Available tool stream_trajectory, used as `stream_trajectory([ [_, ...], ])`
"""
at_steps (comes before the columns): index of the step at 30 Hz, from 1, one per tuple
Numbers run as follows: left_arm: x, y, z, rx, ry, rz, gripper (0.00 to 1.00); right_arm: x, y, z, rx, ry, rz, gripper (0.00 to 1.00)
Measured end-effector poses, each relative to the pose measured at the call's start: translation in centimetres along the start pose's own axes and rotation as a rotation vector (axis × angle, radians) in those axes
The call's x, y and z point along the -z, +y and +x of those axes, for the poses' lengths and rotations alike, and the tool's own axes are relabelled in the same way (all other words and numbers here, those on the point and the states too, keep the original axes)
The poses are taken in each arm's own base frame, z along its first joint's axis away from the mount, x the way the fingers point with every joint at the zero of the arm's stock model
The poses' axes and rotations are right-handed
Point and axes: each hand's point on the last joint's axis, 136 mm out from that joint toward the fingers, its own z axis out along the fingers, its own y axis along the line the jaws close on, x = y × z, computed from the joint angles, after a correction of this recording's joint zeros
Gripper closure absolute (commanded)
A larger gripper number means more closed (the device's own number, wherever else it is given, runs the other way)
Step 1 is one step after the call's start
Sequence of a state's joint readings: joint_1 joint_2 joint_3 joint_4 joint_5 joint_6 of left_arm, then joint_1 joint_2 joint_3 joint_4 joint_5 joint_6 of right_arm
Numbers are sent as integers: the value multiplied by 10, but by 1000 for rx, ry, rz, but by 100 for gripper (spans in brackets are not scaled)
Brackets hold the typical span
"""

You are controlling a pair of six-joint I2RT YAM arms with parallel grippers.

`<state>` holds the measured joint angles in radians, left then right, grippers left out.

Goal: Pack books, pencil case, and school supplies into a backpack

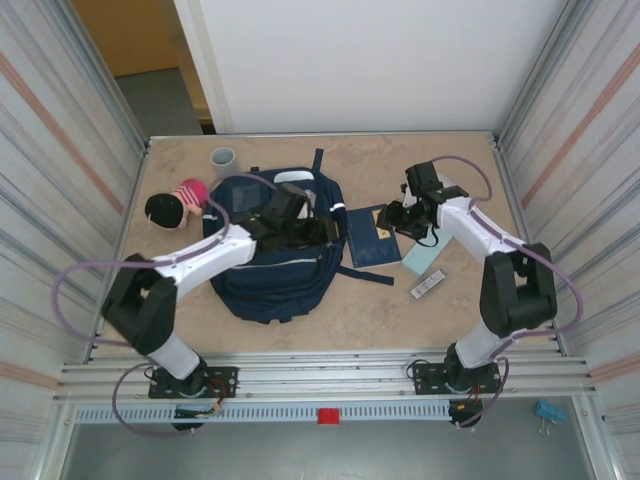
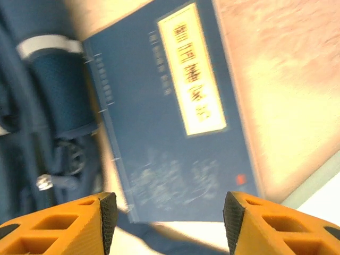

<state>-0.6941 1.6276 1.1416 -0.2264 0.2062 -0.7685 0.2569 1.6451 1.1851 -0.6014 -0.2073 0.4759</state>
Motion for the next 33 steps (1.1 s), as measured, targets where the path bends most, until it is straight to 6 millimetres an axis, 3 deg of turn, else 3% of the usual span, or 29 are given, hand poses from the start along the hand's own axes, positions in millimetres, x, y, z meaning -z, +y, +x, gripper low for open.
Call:
stream_trajectory([
  [7,-53,-7,1,20,49,6,45,-47,-29,2,65,111,117,47],
  [12,-82,-25,3,-1,81,34,45,-65,-45,11,73,174,145,57],
  [19,-109,-21,29,-4,164,22,44,-65,-48,18,69,171,131,74],
  [23,-119,-12,36,4,190,-5,44,-61,-52,24,49,171,118,76],
  [33,-129,-13,34,10,210,-18,42,-57,-55,33,11,181,103,77],
])
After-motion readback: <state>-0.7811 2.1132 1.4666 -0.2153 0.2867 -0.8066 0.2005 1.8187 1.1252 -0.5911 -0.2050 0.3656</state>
